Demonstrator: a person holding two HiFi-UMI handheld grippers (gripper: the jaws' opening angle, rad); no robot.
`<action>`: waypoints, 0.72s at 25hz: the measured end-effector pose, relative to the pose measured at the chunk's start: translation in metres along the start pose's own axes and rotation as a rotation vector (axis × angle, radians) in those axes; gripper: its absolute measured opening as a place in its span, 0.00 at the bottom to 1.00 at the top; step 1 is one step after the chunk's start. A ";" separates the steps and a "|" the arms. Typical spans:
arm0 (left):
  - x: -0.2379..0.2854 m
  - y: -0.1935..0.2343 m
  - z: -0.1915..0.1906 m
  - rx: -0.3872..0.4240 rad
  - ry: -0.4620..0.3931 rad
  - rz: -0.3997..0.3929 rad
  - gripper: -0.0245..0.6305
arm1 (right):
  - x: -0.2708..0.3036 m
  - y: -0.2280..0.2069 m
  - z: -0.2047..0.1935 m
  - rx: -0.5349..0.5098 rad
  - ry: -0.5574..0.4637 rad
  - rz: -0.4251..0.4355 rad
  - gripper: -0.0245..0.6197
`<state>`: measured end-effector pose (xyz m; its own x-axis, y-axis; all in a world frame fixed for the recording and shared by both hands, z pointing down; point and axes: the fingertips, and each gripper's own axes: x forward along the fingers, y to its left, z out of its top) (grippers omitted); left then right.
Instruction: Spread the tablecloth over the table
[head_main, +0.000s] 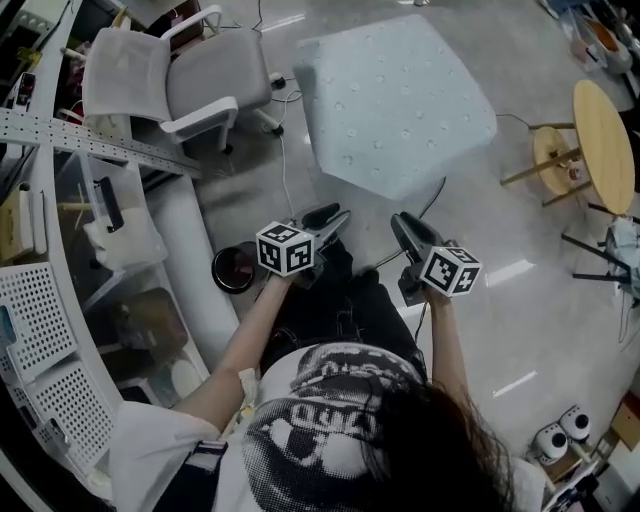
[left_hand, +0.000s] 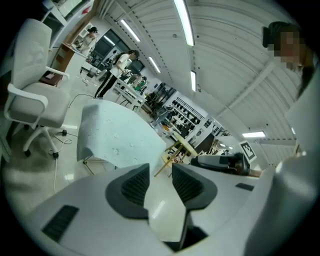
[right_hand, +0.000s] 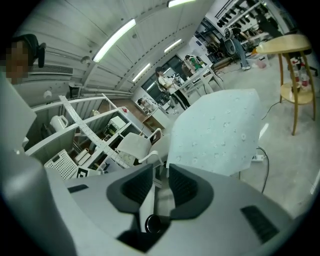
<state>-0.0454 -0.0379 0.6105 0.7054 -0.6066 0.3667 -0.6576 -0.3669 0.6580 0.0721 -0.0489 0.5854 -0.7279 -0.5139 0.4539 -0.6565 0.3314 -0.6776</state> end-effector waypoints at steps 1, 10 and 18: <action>-0.003 -0.008 -0.004 -0.004 -0.011 0.003 0.26 | -0.008 0.003 -0.002 -0.007 -0.005 0.009 0.18; -0.027 -0.081 -0.030 0.032 -0.113 0.014 0.26 | -0.074 0.026 -0.019 -0.077 -0.046 0.085 0.14; -0.040 -0.137 -0.044 0.091 -0.169 0.007 0.19 | -0.117 0.037 -0.029 -0.133 -0.059 0.111 0.06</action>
<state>0.0282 0.0673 0.5350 0.6510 -0.7166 0.2502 -0.6892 -0.4198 0.5906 0.1269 0.0464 0.5237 -0.7870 -0.5128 0.3431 -0.5960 0.4881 -0.6376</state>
